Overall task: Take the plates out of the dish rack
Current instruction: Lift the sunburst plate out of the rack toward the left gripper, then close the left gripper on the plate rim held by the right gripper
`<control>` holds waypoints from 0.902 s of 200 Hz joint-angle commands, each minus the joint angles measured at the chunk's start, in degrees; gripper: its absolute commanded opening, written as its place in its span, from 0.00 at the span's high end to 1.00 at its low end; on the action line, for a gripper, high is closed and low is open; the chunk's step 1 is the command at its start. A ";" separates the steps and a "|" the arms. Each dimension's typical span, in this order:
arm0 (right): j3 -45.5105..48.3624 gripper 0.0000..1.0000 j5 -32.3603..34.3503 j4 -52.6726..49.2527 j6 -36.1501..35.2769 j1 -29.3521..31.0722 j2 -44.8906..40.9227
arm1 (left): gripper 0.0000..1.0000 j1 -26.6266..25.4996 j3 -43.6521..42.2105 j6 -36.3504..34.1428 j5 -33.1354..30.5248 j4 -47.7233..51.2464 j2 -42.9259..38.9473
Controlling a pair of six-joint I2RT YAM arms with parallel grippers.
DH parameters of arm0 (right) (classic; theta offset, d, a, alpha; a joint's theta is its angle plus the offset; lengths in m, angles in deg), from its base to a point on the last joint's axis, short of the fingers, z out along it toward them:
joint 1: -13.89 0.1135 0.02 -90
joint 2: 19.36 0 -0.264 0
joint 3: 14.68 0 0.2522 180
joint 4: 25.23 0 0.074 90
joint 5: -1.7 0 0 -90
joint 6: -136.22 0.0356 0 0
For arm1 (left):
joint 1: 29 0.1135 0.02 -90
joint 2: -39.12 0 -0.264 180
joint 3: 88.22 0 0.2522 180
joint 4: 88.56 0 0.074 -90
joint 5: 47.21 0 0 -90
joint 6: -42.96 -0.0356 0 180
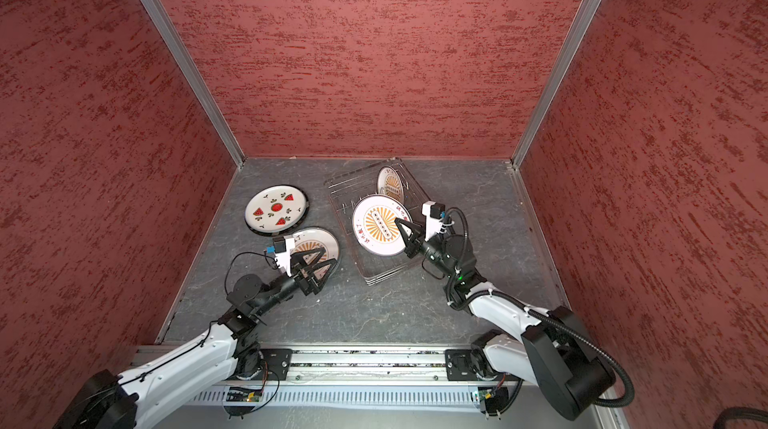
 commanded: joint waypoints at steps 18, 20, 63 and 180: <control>1.62 0.92 -11.72 22.85 10.89 -0.20 2.62 | 0.01 -3.48 2.20 -4.15 2.14 -1.33 -0.71; 1.61 0.92 -11.93 23.36 11.14 -0.21 2.95 | 0.01 -3.60 2.31 -4.15 1.85 -1.11 -0.74; 0.93 0.92 -15.15 29.66 13.76 -0.26 9.64 | 0.01 -6.37 3.62 -4.09 -1.65 -2.12 1.47; 0.17 0.91 -13.97 28.15 10.76 -0.20 14.57 | 0.47 -10.91 10.46 -1.15 -3.20 -12.58 21.66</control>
